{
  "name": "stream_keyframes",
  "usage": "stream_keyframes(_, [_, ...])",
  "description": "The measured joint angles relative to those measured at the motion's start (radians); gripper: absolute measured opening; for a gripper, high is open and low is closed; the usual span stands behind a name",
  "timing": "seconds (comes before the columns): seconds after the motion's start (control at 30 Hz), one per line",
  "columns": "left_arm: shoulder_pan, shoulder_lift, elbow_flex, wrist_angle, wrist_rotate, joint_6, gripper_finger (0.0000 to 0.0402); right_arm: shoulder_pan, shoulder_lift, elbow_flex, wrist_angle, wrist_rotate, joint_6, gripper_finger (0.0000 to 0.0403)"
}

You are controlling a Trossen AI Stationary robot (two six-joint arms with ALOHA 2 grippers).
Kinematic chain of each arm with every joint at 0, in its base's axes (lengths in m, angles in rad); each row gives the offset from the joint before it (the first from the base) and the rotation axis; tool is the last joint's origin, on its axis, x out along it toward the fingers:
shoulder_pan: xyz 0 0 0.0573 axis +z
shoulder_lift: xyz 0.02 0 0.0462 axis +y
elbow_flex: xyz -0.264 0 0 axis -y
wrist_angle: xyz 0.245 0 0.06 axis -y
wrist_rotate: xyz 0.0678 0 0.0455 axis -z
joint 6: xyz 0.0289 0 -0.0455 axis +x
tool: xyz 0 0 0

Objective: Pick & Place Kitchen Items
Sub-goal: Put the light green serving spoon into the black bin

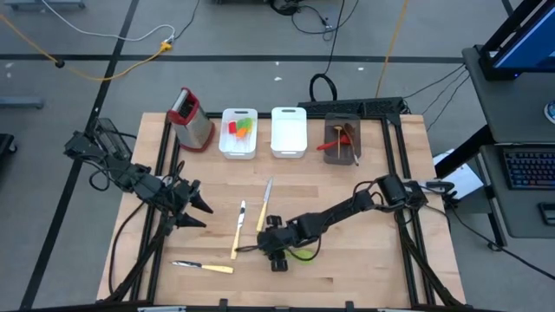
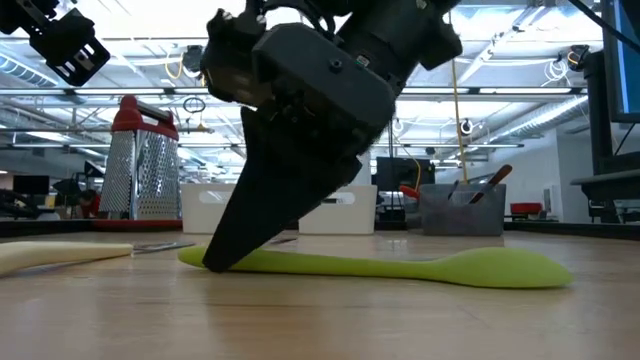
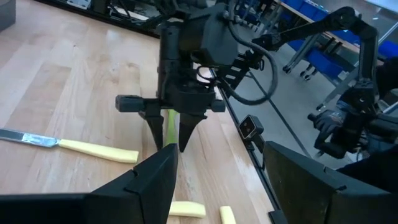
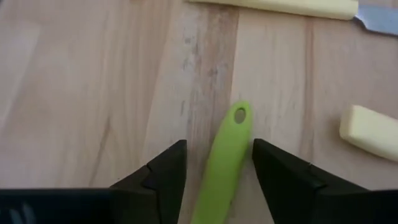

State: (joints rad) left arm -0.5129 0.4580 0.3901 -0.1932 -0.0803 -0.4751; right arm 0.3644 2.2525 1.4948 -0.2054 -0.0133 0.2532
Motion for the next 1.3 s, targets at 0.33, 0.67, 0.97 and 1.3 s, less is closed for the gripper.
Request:
stream_keyframes(0.33, [0.0, 0.0, 0.0, -0.016, -0.025, -0.002, 0.0241, 0.007, -0.001, 0.001, -0.167, 0.017, -0.012, 0.0098])
stream_keyframes(0.67, [0.0, 0.0, 0.0, -0.016, -0.026, -0.002, 0.0241, -0.006, -0.002, 0.0, -0.177, 0.018, 0.087, 0.0051])
stream_keyframes(0.97, [0.0, 0.0, 0.0, -0.016, -0.026, -0.002, 0.0241, -0.011, -0.057, -0.005, -0.199, 0.071, 0.102, 0.0051])
stream_keyframes(1.3, [0.0, 0.0, 0.0, -0.014, -0.026, -0.001, 0.0241, -0.019, -0.136, -0.007, -0.216, 0.089, 0.106, 0.0051])
